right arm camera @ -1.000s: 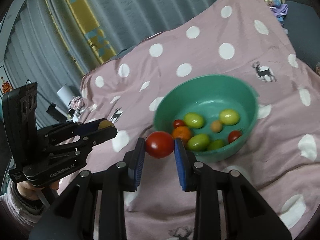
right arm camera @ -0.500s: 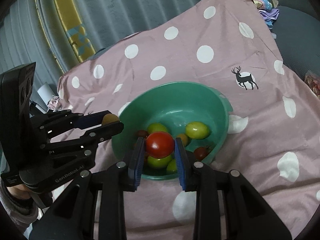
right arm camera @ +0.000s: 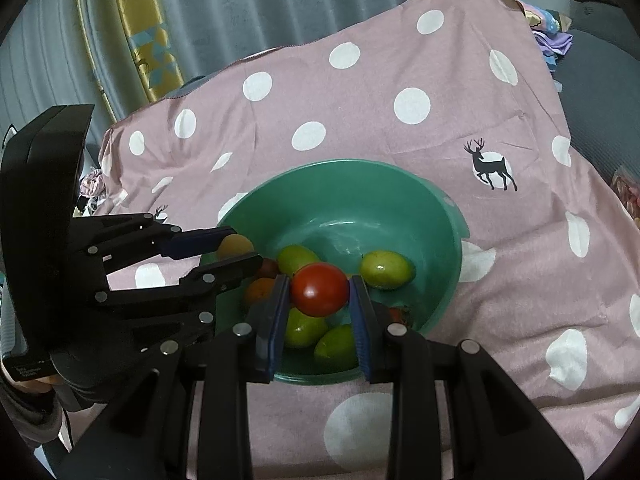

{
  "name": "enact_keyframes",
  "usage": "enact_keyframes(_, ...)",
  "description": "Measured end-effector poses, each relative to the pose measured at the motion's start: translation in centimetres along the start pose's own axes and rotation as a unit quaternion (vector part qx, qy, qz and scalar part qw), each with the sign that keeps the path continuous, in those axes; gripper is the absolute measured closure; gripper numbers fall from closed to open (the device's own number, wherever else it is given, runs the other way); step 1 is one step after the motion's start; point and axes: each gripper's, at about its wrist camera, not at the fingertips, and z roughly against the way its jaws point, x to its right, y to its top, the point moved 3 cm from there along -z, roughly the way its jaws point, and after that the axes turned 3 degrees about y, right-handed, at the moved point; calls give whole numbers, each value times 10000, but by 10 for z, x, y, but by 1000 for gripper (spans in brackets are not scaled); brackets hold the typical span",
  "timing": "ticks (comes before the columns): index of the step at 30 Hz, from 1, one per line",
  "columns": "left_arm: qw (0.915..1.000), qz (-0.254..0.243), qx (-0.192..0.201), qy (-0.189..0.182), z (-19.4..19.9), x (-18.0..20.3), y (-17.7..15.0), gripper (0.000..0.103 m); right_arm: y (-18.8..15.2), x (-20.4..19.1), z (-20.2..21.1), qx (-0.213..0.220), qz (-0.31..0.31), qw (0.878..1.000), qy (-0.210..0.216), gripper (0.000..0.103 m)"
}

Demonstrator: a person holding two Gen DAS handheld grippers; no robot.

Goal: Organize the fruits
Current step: 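Carry the yellow fruit and cherry tomato over the teal bowl, then lower both fruits into the teal bowl and open both grippers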

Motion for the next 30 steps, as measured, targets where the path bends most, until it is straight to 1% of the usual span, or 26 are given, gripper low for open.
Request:
enact_keyframes(9,9998,-80,-194,-31,-10,3,0,76,0,-1,-5,-115,70,9999,-68,72)
enact_keyframes(30,9993,-246,-272,19,-18,9,2,76,0,2,-7,-148,163,9996,-176,72)
